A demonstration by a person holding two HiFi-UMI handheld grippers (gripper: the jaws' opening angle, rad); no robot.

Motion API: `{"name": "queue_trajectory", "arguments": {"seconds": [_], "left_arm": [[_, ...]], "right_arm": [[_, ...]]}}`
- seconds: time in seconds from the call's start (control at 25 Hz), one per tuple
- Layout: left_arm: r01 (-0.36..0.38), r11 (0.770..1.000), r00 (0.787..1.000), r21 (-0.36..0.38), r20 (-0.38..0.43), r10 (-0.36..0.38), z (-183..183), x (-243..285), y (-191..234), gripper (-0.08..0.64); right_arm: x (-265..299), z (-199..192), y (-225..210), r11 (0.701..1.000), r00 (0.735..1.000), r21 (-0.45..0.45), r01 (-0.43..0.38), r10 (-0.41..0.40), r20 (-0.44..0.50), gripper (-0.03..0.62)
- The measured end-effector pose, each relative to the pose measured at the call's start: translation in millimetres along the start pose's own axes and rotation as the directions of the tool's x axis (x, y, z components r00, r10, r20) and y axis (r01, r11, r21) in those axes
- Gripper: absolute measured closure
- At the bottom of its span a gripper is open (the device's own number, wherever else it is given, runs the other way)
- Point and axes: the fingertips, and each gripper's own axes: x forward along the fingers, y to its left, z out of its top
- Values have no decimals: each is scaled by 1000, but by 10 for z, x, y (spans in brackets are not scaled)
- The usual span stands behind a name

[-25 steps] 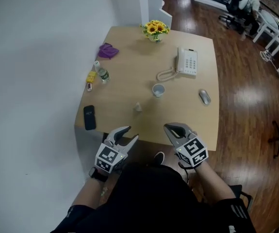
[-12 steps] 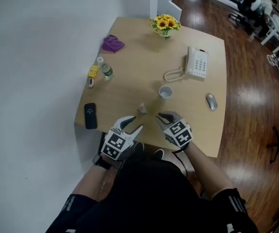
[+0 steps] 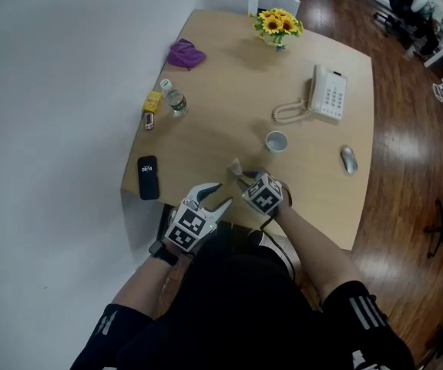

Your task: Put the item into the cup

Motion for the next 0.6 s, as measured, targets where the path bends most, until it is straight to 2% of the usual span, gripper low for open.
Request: {"name": "queue_trajectory", "arguments": {"seconds": [0.28, 0.48, 0.56, 0.6], "left_arm": [[-3, 1000, 1000, -24, -16, 2, -120, -86, 69, 393], [-8, 999, 1000, -35, -28, 7, -202, -132, 108, 393], [-10, 999, 1000, -40, -30, 8, -209, -146, 121, 393], [-10, 999, 1000, -41, -29, 9, -214, -150, 133, 393]], "right_arm": [[362, -134, -83, 999, 993, -10, 40, -41, -108, 485], [471, -200, -87, 999, 990, 4, 41, -40, -139, 491], [461, -215, -91, 999, 989, 8, 46, -44, -143, 569], [453, -211, -92, 999, 989, 9, 48, -46, -140, 583]]}}
